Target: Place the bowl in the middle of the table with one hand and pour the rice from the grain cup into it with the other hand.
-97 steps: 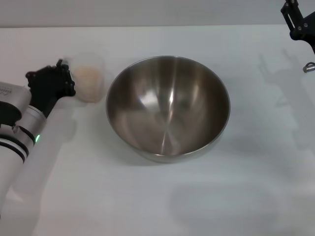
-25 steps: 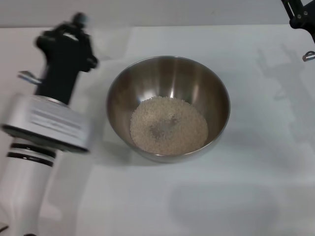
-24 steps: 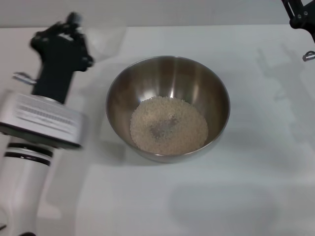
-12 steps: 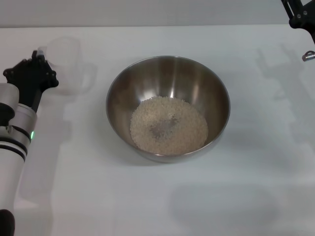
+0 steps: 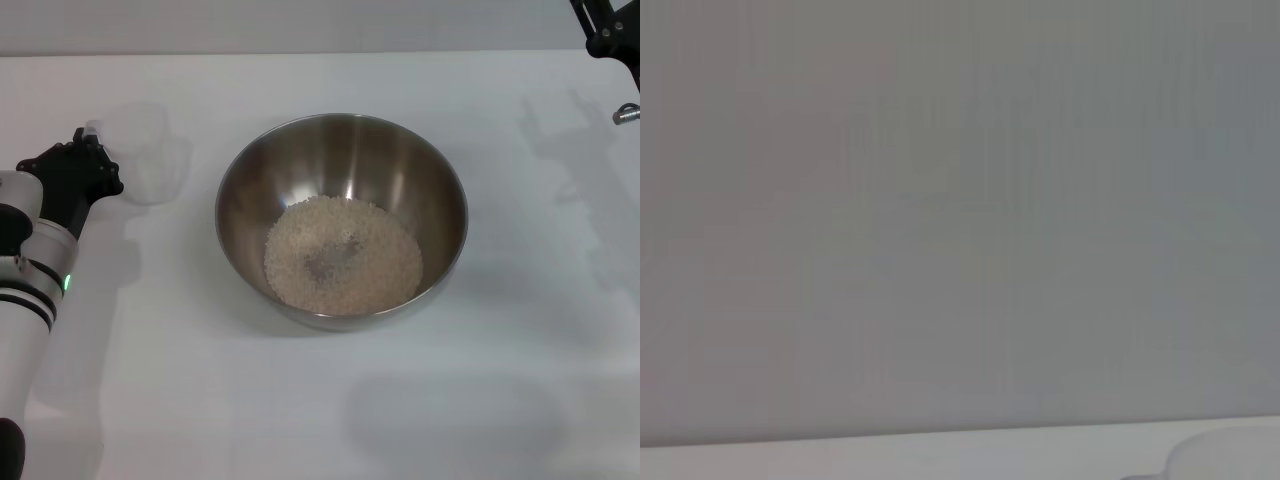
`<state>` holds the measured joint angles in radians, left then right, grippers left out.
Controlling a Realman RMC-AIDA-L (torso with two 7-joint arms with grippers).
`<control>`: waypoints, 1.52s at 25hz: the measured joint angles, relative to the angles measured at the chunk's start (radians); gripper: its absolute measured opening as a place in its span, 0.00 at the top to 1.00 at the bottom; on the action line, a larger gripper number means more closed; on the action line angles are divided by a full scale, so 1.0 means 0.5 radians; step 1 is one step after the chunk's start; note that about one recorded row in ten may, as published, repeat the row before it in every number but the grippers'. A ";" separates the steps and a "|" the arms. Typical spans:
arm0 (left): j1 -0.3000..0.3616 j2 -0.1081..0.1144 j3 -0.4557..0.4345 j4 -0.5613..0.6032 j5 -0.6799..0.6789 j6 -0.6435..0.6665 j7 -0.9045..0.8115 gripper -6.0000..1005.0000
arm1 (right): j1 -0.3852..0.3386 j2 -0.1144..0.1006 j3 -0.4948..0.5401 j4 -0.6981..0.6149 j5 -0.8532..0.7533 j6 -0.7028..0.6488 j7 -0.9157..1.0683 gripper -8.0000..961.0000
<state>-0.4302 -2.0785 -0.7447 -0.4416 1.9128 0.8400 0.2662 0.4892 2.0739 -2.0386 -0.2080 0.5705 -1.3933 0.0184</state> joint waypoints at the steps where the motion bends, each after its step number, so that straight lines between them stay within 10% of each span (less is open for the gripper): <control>1: 0.000 0.000 0.004 0.000 0.000 -0.002 -0.001 0.84 | 0.000 0.000 0.000 0.000 0.000 0.000 0.000 0.32; 13: 0.029 0.006 0.050 -0.042 0.021 -0.071 -0.008 0.83 | -0.006 0.000 0.000 0.007 0.000 0.001 0.002 0.32; 27: 0.293 0.027 0.075 -0.204 0.096 0.108 -0.010 0.56 | -0.006 0.000 0.000 0.011 0.001 0.002 0.003 0.32; 38: 0.555 0.009 0.231 -0.050 0.462 1.091 -0.364 0.51 | -0.043 0.013 0.024 0.010 0.015 0.003 0.006 0.32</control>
<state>-0.1527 -2.0741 -0.6291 -0.4667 2.1436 1.3856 0.0841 0.4675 2.0804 -2.0267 -0.2031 0.5782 -1.3916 0.0212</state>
